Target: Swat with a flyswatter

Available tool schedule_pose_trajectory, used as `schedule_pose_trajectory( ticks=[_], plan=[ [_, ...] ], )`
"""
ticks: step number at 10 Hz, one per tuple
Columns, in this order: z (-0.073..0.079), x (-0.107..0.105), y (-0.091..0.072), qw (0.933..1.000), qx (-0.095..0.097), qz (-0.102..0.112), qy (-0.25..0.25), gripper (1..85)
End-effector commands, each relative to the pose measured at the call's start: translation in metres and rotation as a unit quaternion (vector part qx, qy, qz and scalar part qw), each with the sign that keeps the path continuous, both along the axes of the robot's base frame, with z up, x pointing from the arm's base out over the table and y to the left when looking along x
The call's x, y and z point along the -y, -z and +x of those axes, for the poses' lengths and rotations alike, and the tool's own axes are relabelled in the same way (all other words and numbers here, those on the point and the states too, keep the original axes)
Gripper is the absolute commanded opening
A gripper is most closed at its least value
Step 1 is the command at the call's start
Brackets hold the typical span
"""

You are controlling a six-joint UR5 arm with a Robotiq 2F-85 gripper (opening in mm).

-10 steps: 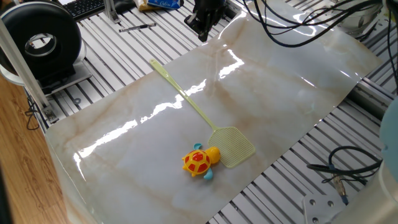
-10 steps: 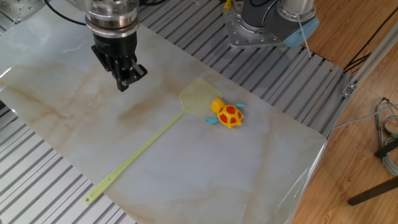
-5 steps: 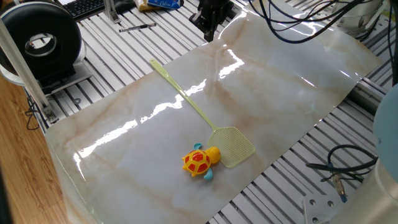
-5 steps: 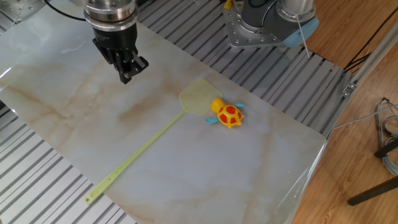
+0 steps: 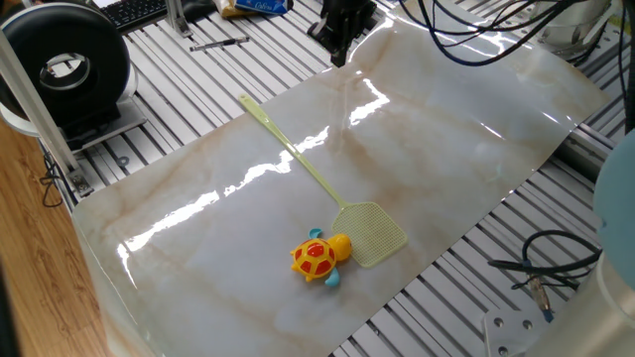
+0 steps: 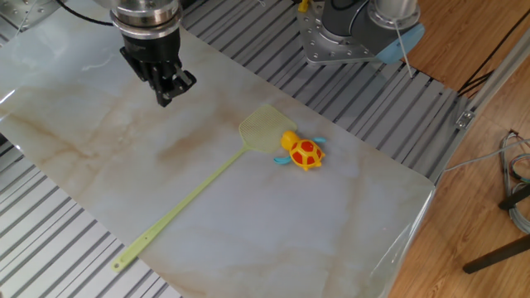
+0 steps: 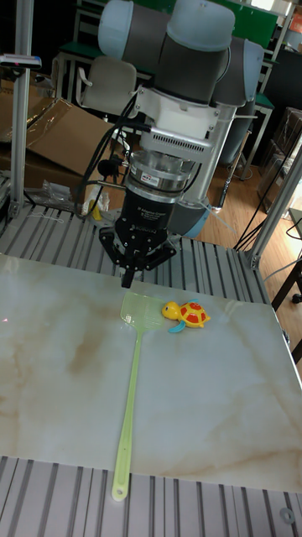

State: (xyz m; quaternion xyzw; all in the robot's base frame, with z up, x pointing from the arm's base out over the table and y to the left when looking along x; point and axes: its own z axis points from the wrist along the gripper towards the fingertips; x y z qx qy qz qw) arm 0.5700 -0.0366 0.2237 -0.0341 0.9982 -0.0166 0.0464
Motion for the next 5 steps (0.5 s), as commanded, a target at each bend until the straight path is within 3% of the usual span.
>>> schedule_pose_trajectory(
  ticks=[1,2,4,5],
  plan=[
    [0.002,-0.006,-0.001,0.9999,0.005,0.012,-0.01,1.3],
    [0.014,-0.021,-0.003,0.9988,0.027,0.041,-0.004,7.0],
    [0.019,-0.045,-0.003,0.9959,0.026,0.073,-0.046,33.7],
    [0.029,-0.055,-0.003,0.9941,0.033,0.081,-0.063,41.7]
  ],
)
